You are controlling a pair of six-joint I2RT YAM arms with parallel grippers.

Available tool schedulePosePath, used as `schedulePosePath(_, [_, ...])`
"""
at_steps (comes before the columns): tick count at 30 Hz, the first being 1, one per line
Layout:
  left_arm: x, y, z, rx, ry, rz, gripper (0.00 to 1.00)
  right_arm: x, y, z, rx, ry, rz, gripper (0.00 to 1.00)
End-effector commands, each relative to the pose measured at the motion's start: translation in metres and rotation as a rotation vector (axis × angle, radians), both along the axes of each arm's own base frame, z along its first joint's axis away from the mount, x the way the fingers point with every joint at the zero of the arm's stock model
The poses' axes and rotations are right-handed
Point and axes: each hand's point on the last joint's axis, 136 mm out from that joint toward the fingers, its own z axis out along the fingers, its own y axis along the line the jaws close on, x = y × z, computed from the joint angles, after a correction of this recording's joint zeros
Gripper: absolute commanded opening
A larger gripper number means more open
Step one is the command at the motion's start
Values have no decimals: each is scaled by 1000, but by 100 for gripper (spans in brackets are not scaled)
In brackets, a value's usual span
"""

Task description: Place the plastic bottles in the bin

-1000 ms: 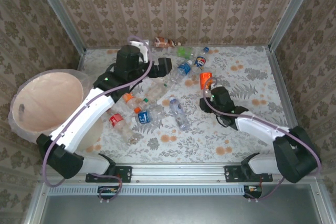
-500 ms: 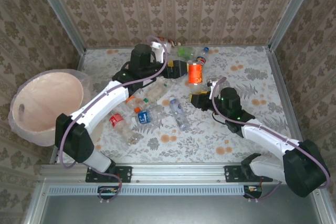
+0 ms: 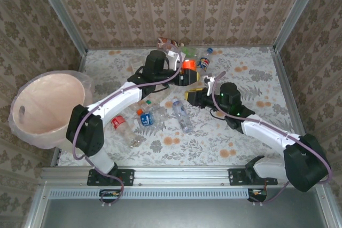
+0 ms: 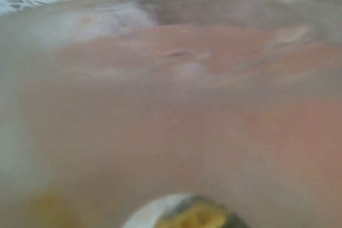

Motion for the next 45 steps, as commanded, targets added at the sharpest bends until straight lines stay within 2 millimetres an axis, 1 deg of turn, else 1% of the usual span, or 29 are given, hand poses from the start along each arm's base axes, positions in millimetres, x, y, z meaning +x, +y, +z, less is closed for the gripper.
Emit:
schedulePosePath(1, [-5, -8, 25, -68, -55, -59, 60, -2, 12, 29, 49, -54, 61, 41])
schedulePosePath(4, [-5, -5, 26, -59, -82, -43, 52, -3, 11, 28, 31, -63, 63, 52])
schedulePosePath(6, [-3, -1, 24, -42, -89, -16, 50, -5, 10, 27, 18, -61, 65, 66])
schedulePosePath(8, [4, 6, 22, -10, -105, 41, 48, -8, 9, 27, 3, -55, 71, 80])
schedulePosePath(10, [11, 16, 20, 36, -115, 100, 48, -9, 6, 26, -31, -47, 60, 90])
schedulePosePath(12, [19, 30, 16, 115, -127, 167, 48, -7, -2, 25, -62, -49, 15, 99])
schedulePosePath(15, [32, 61, 12, 259, -153, 289, 48, -6, -13, 29, -77, -90, -42, 100])
schedulePosePath(18, [39, 93, 11, 368, -186, 390, 48, 1, -30, 28, -108, -113, -151, 100])
schedulePosePath(20, [39, 113, 15, 417, -212, 428, 49, 12, -50, 21, -153, -95, -272, 100])
schedulePosePath(23, [38, 140, 21, 500, -251, 498, 49, 23, -73, 8, -211, -68, -402, 100])
schedulePosePath(27, [35, 175, 31, 585, -291, 580, 49, 31, -92, -7, -240, -19, -516, 100])
schedulePosePath(30, [29, 205, 40, 698, -334, 638, 49, 35, -105, -18, -251, 19, -583, 100])
schedulePosePath(33, [23, 245, 56, 864, -377, 737, 49, 39, -111, -24, -249, 47, -610, 100])
schedulePosePath(35, [17, 273, 72, 969, -410, 817, 49, 42, -113, -25, -243, 53, -617, 100])
schedulePosePath(40, [5, 330, 105, 1171, -442, 989, 50, 48, -115, -29, -231, 67, -627, 100])
schedulePosePath(44, [-3, 373, 125, 1298, -413, 1119, 50, 51, -114, -29, -227, 75, -617, 100])
schedulePosePath(45, [-5, 381, 129, 1316, -408, 1145, 50, 51, -113, -29, -228, 74, -614, 100])
